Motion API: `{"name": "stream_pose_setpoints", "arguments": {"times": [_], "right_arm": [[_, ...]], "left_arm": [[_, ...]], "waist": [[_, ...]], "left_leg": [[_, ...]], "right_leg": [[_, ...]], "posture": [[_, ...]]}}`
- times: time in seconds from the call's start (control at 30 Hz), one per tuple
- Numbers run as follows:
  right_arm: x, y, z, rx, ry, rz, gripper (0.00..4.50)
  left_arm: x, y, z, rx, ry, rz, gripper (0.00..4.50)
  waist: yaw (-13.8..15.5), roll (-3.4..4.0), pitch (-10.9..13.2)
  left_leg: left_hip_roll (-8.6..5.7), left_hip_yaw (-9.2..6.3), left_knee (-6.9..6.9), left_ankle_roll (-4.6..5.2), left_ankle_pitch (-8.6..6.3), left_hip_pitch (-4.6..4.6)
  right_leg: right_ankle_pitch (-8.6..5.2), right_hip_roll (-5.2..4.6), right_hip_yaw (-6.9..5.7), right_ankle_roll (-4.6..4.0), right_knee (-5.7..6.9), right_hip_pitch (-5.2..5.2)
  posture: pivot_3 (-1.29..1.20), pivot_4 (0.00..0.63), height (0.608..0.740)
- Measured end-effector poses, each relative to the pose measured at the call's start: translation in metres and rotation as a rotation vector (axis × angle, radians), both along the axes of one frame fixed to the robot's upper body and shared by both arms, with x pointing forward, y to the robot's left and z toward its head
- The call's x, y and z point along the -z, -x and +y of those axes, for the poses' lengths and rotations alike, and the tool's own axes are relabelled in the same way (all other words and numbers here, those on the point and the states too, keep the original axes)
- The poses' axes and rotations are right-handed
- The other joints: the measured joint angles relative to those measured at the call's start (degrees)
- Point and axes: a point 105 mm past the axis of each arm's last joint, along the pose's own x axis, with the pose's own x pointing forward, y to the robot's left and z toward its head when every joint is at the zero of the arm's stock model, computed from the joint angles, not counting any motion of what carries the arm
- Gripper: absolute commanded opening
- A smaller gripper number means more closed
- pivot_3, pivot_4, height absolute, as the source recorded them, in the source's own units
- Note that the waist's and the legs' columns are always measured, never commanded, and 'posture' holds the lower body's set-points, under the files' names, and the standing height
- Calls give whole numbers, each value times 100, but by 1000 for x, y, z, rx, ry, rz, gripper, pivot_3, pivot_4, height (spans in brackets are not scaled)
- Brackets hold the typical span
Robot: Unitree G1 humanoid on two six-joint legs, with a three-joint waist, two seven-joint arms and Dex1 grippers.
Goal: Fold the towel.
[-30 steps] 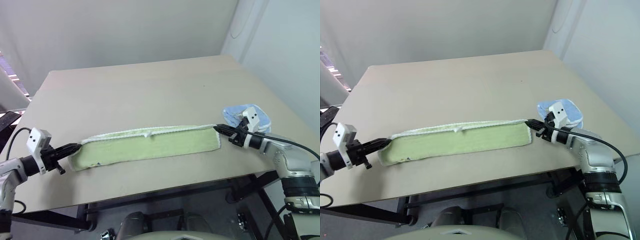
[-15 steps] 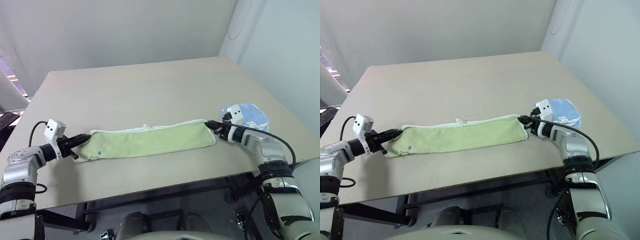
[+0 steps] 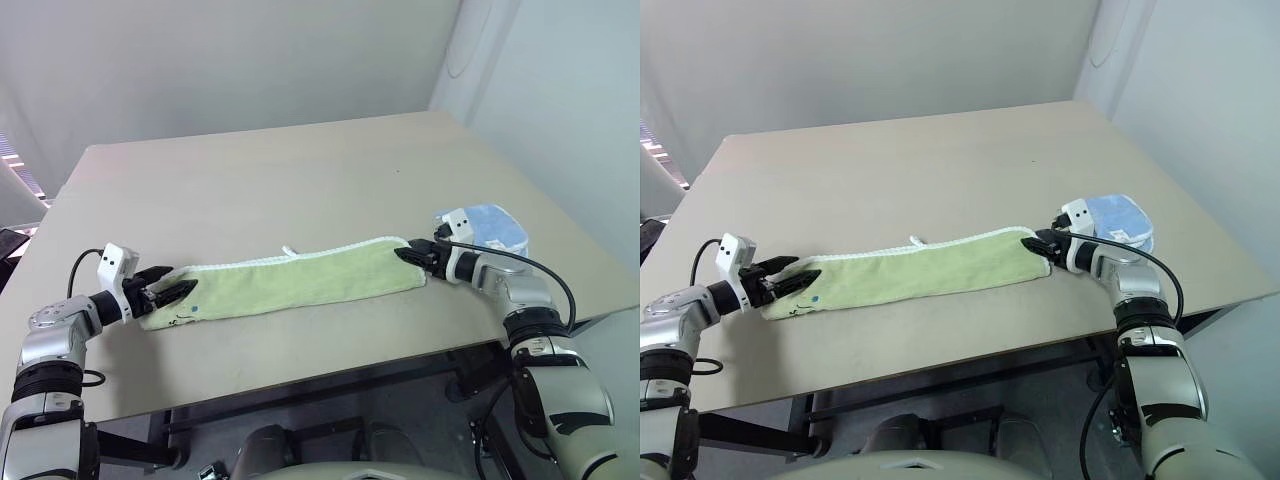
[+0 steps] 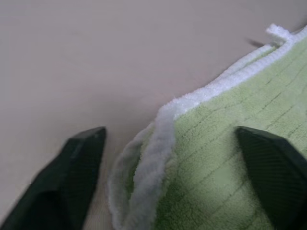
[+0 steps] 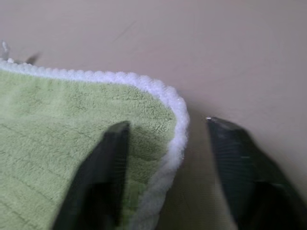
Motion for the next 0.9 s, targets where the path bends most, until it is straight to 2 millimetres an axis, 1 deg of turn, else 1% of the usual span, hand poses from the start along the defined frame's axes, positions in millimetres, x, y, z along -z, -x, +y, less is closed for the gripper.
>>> {"name": "stream_pose_setpoints", "arguments": {"times": [0.03,0.07,0.13,0.23,0.3,0.33,0.43,0.5,0.53,0.57,0.63,0.7,0.8,0.9], "right_arm": [[-7,-5,-2,37,-26,-9,4066],[-14,-8,-5,64,-53,-16,4066],[-34,-11,-12,117,-182,3,4066],[-63,-5,-26,153,-323,34,4066],[-73,5,-31,151,-399,73,4066],[-72,12,-33,143,-443,128,4066],[-62,43,-41,128,-648,376,4066],[-59,57,-44,127,-732,451,4066],[-57,65,-47,132,-766,485,4066],[-55,71,-49,142,-788,508,4066],[-51,79,-50,153,-812,540,4066],[-47,84,-45,148,-834,564,4066],[-31,90,-33,149,-851,621,4066],[-11,94,-15,153,-865,677,4066]], "left_arm": [[-2,-1,3,-15,-3,-12,4500],[-4,-1,5,-27,-7,-22,4500],[-15,-3,9,-60,-4,-75,4500],[-38,1,15,-72,-12,-155,4500],[-49,6,10,-44,-10,-186,4500],[-53,10,5,-19,-4,-197,4500],[-67,24,-23,107,15,-221,4500],[-73,30,-37,163,22,-228,4500],[-73,35,-47,207,15,-224,4500],[-69,40,-57,250,8,-209,4500],[-60,46,-69,302,9,-175,4500],[-53,49,-74,320,20,-153,4500],[-49,52,-83,354,17,-134,4500],[-39,58,-92,395,-1,-98,4500]], "waist": [[-6,0,0],[-6,0,0],[-8,-1,0],[19,-2,0],[29,-2,-1],[32,-3,-1],[36,-2,-1],[32,-1,-1],[27,5,-2],[19,15,-6],[14,18,-6],[18,17,-6],[38,17,-6],[37,19,-6]], "left_leg": [[0,0,0,-2,1,-1],[0,0,0,-2,1,0],[1,-2,-2,-2,0,-4],[0,-3,-6,-2,-1,-22],[0,-4,-9,-2,-1,-36],[0,-4,-9,-2,-1,-39],[-3,-3,-8,-1,-1,-54],[-3,-2,-6,-1,-1,-53],[-3,-1,-6,-1,-1,-52],[-3,2,-6,0,-1,-51],[-1,5,-6,1,-1,-50],[7,4,-5,1,0,-50],[9,4,-5,2,0,-49],[8,5,-3,4,1,-55]], "right_leg": [[1,-1,0,-2,0,-4],[1,-2,0,-2,0,-10],[1,-6,1,-3,0,-19],[0,-11,0,-6,-6,-44],[-1,-13,1,-9,-8,-57],[-5,-13,0,-15,-9,-59],[-9,-17,0,-29,-12,-62],[-7,-16,0,-33,-12,-60],[-7,-16,0,-35,-12,-58],[-6,-15,1,-36,-12,-52],[-2,-10,1,-42,-12,-51],[3,0,-1,-49,-12,-52],[9,4,-3,-45,-12,-54],[17,8,-2,-30,-12,-53]], "posture": [[0,0,724],[0,0,724],[0,0,724],[0,0,724],[0,0,724],[0,0,724],[0,0,724],[0,0,724],[0,0,724],[0,0,724],[0,0,724],[0,0,724],[0,0,724],[0,0,724]]}}
